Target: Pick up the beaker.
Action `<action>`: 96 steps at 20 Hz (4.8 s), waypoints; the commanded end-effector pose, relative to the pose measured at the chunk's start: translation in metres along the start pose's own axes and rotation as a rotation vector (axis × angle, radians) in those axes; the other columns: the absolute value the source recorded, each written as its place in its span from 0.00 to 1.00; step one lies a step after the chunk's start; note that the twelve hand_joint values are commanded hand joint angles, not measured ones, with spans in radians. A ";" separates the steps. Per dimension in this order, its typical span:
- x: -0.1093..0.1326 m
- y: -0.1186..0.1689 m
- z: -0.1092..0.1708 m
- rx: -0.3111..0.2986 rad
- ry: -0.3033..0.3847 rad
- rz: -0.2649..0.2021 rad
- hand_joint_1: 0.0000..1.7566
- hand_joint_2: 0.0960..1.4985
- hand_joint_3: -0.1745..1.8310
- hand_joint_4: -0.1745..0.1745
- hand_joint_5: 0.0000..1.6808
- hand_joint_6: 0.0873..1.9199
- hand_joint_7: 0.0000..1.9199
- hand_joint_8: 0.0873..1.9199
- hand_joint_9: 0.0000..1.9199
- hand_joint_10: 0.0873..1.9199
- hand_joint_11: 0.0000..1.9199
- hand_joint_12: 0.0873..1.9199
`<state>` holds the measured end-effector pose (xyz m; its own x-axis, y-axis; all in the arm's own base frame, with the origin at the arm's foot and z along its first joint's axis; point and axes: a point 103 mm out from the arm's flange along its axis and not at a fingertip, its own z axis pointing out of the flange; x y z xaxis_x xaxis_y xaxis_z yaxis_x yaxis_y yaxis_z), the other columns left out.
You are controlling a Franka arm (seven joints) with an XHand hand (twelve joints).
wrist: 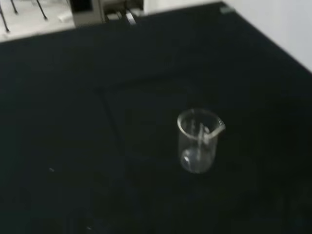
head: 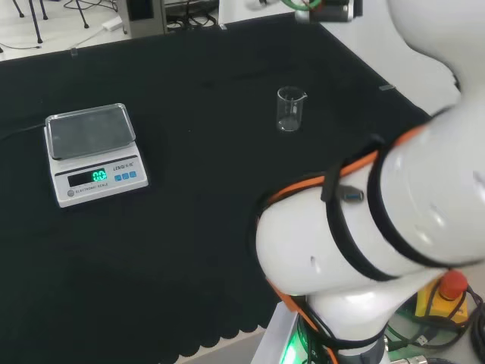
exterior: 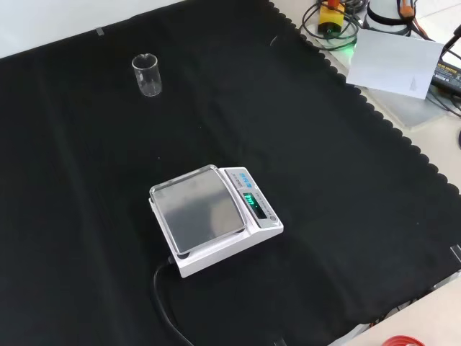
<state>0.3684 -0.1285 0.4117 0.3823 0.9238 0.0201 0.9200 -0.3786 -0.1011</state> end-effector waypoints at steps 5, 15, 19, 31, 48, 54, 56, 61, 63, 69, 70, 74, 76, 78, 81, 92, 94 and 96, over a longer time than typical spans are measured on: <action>-0.070 0.095 0.083 0.020 -0.009 0.088 0.28 0.44 0.11 0.73 0.05 0.00 0.05 0.29 0.12 0.41 0.00 0.81; -0.055 0.116 0.165 -0.028 0.023 -0.005 0.27 0.44 0.10 0.78 0.00 0.00 0.00 0.25 0.07 0.43 0.00 0.76; -0.040 0.129 0.185 -0.005 0.017 -0.042 0.26 0.44 0.10 0.78 0.00 0.00 0.00 0.25 0.07 0.43 0.00 0.76; -0.014 0.186 0.253 0.087 -0.021 -0.066 0.26 0.44 0.10 0.78 0.01 0.00 0.01 0.27 0.07 0.43 0.00 0.75; -0.106 0.235 0.277 0.131 -0.032 0.070 0.26 0.44 0.10 0.78 0.01 0.00 0.01 0.27 0.07 0.43 0.00 0.76; -0.081 0.238 0.295 0.152 -0.023 0.009 0.26 0.44 0.10 0.78 0.02 0.00 0.01 0.28 0.07 0.43 0.00 0.76; -0.069 0.238 0.300 0.154 -0.028 -0.010 0.26 0.44 0.10 0.79 0.03 0.00 0.02 0.28 0.08 0.43 0.00 0.76; -0.051 0.239 0.306 0.056 -0.043 -0.005 0.40 0.48 0.12 0.79 0.17 0.00 0.16 0.33 0.22 0.39 0.09 0.79; -0.054 0.241 0.309 0.016 -0.051 0.026 0.51 0.46 0.23 0.82 0.28 0.24 0.27 0.36 0.36 0.32 0.24 0.72; -0.054 0.247 0.305 -0.089 -0.071 0.048 0.65 0.49 0.41 0.51 0.53 0.60 0.46 0.58 0.59 0.38 0.61 0.48; -0.055 0.248 0.303 -0.093 -0.068 0.051 0.67 0.51 0.40 0.57 0.55 0.61 0.48 0.59 0.60 0.40 0.64 0.45; -0.054 0.245 0.289 -0.103 -0.059 0.039 0.69 0.51 0.41 0.65 0.56 0.62 0.51 0.60 0.61 0.44 0.68 0.39; -0.054 0.243 0.284 -0.102 -0.060 0.038 0.69 0.50 0.43 0.65 0.57 0.62 0.51 0.60 0.61 0.45 0.68 0.38; -0.052 0.240 0.278 -0.101 -0.063 0.034 0.69 0.50 0.43 0.65 0.57 0.62 0.51 0.60 0.61 0.45 0.68 0.38; -0.048 0.234 0.264 -0.102 -0.061 0.025 0.69 0.49 0.43 0.66 0.57 0.63 0.51 0.60 0.61 0.45 0.68 0.38; 0.023 0.196 0.210 -0.138 -0.059 -0.094 0.69 0.49 0.44 0.66 0.57 0.63 0.51 0.60 0.61 0.45 0.69 0.38; 0.044 0.188 0.204 -0.145 -0.056 -0.127 0.69 0.49 0.44 0.66 0.57 0.63 0.51 0.60 0.61 0.45 0.69 0.38; 0.070 0.178 0.199 -0.147 -0.059 -0.162 0.70 0.48 0.44 0.66 0.57 0.62 0.52 0.60 0.61 0.45 0.69 0.38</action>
<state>0.5432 -0.1877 0.1820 0.3232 0.9459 -0.0288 0.9456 -0.3216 0.0484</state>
